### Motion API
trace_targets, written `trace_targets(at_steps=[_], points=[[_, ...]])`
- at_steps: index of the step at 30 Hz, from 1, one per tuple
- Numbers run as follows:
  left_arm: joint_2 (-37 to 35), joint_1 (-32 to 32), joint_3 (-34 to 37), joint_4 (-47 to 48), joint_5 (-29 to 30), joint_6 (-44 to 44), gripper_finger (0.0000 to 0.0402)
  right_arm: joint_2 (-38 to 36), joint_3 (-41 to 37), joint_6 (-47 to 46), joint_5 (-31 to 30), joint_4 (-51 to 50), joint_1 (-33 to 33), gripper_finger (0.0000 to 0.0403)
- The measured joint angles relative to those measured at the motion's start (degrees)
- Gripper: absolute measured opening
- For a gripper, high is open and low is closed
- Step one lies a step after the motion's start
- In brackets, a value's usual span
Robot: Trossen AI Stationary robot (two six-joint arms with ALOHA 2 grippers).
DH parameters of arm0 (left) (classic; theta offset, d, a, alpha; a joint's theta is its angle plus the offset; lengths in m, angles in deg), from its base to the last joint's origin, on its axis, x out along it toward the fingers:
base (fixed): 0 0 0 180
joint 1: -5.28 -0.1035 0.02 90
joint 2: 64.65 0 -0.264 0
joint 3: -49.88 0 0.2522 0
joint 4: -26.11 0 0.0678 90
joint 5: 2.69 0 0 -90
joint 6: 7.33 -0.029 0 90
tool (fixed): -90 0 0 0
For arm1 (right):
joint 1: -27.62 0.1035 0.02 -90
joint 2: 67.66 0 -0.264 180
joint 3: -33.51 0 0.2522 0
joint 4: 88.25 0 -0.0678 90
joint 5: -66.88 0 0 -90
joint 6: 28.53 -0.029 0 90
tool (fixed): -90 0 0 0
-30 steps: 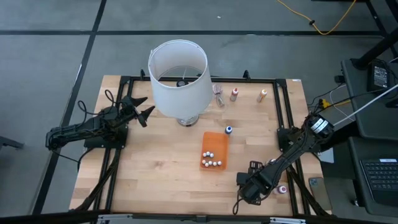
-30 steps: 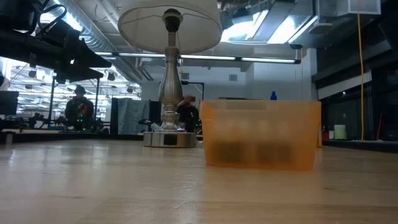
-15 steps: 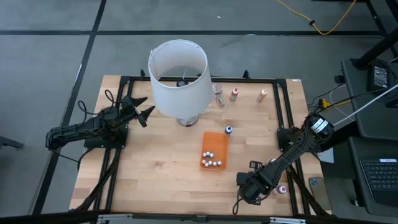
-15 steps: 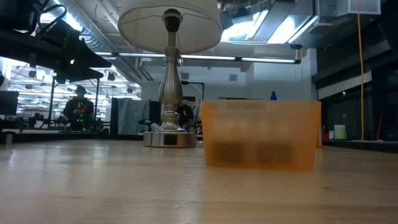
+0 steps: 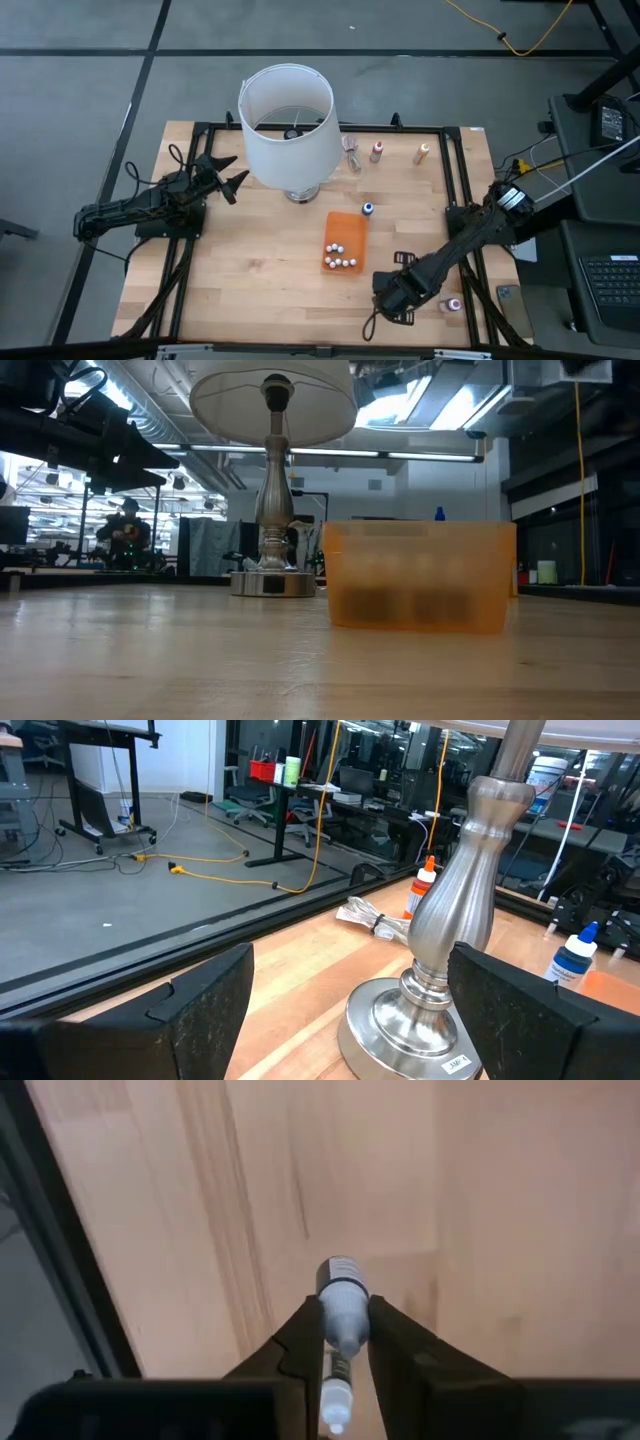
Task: Pick & Place food coloring
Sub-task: Put the blue food coloring bottle into the orange bin
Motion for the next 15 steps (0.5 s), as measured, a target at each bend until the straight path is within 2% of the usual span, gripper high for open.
trace_targets(at_steps=[5, 15], points=[[0.0, 0.0, -0.02, 0.01, 0.0, 0.0, 0.0322, 0.0, 5.39, 3.6, -0.22, -4.18, -3.7, 0.0057], [0.0, 0.0, 0.0, 0.02, 0.0, 0.0, 0.0322, 2.8, 14.78, 9.29, -2.63, -10.47, -11.47, 0.0064]])
